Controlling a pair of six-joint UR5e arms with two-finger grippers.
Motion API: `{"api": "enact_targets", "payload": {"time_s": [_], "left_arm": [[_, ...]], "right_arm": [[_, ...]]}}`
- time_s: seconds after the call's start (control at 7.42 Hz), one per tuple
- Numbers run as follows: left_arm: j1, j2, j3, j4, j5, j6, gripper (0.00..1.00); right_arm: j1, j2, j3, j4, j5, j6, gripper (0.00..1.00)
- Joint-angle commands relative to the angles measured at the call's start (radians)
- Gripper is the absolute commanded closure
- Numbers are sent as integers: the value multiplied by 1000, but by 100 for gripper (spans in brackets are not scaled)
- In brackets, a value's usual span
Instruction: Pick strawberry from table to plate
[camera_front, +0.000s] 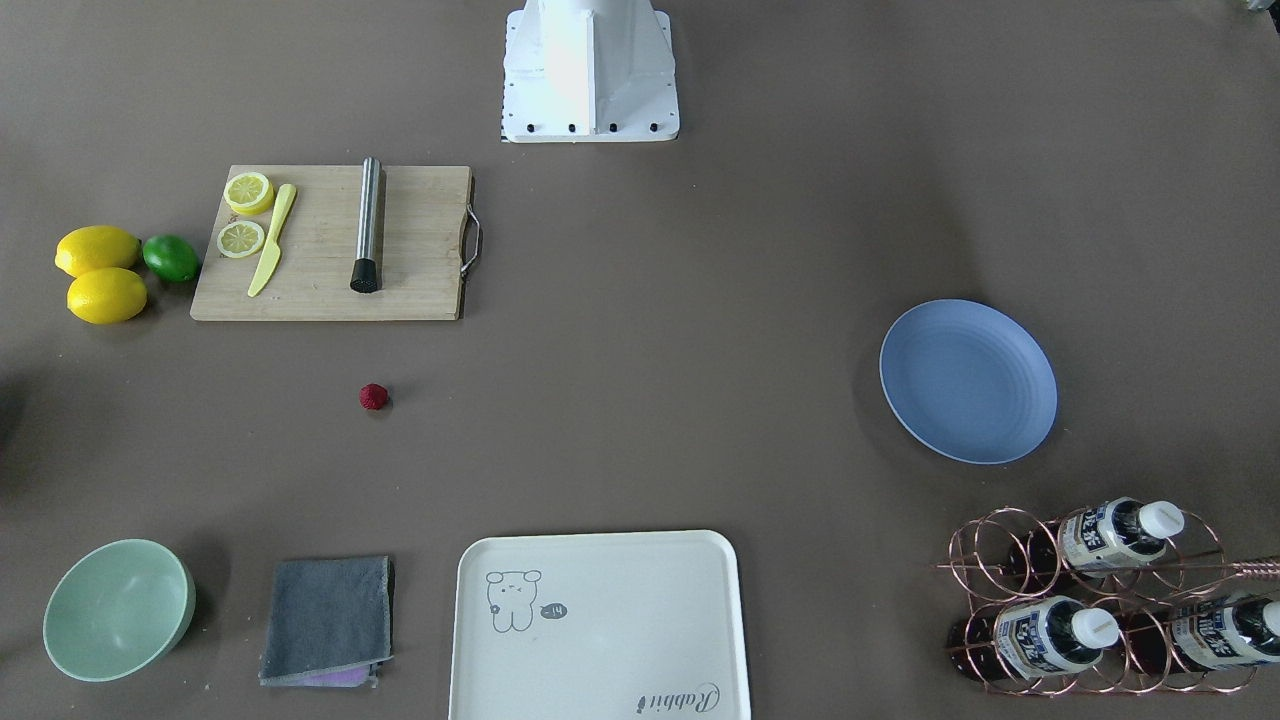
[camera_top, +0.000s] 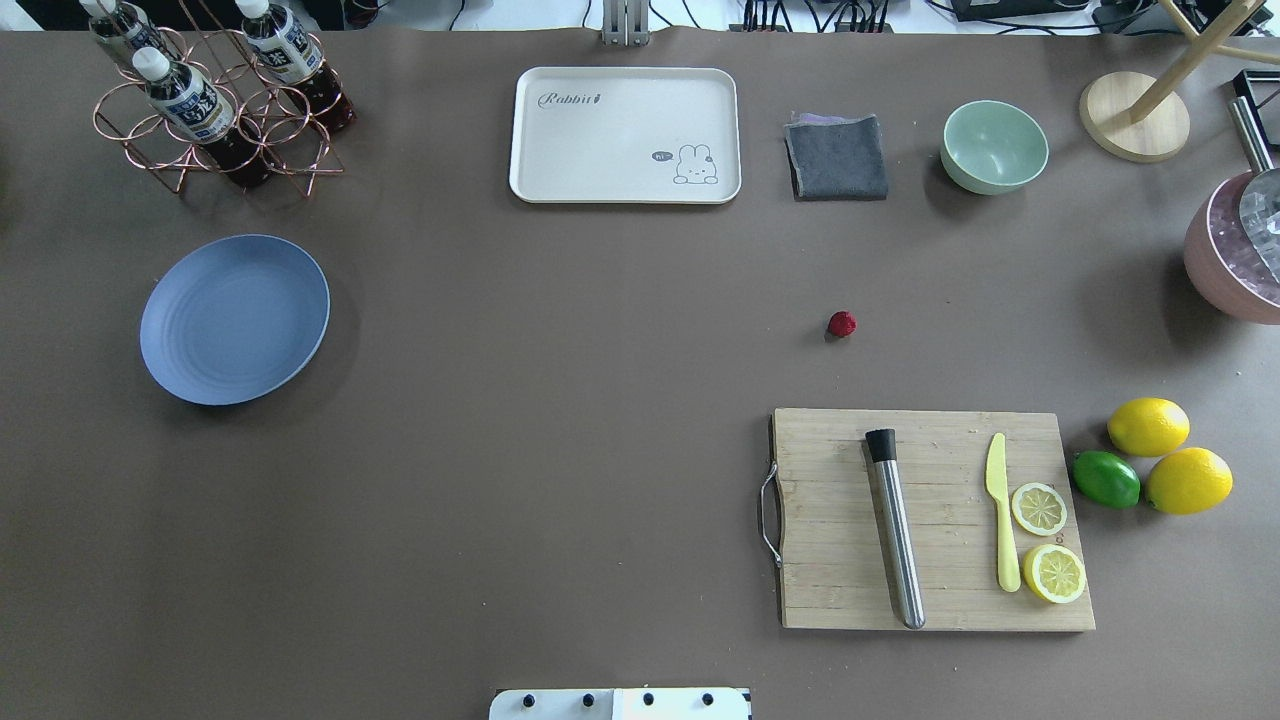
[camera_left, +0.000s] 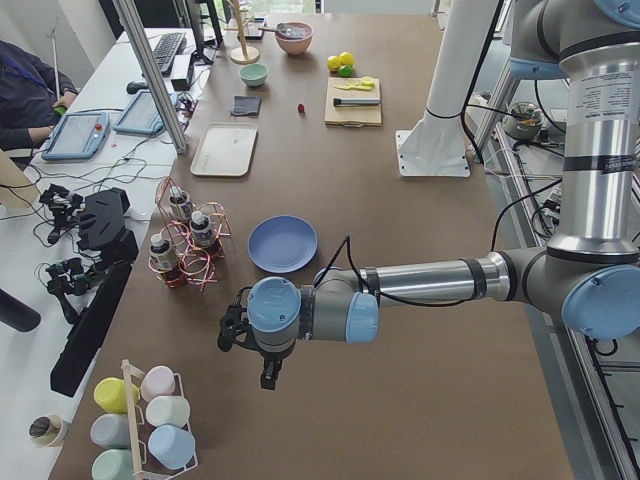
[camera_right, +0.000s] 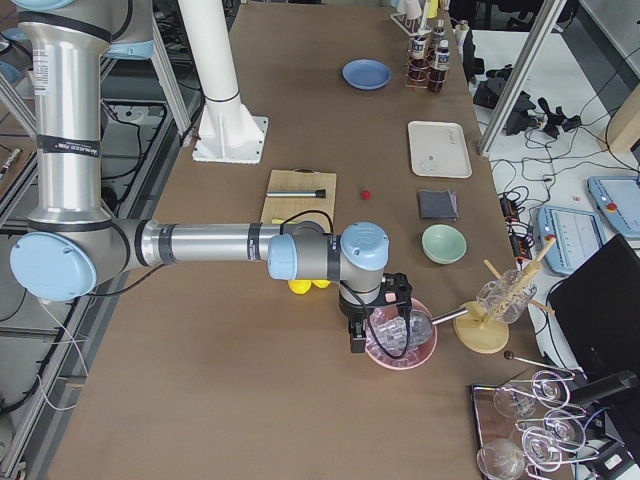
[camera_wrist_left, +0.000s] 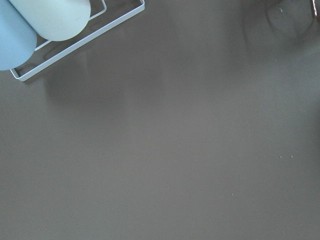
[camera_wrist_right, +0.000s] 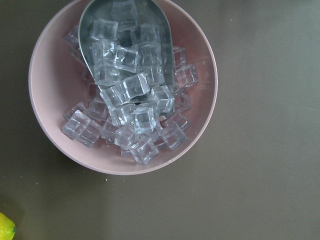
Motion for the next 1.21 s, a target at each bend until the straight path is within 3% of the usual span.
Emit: {"api": "enact_targets", "payload": {"time_s": [0.0,0.81,0.94,1.08], "left_arm": [[0,14,3,-43,1,1,2],[0,-23,-2,-99,29,0,3],[1,-18,11,-167,31,3,2],[1,-11,20,-257,26,6,2]], "right_arm": [[0,-2,0,0,0,-2,0],[0,-5,-2,-2,5,-6,0],[0,-6,-5,-2,11,-2,0],[0,-26,-3,2,81,-5,0]]}}
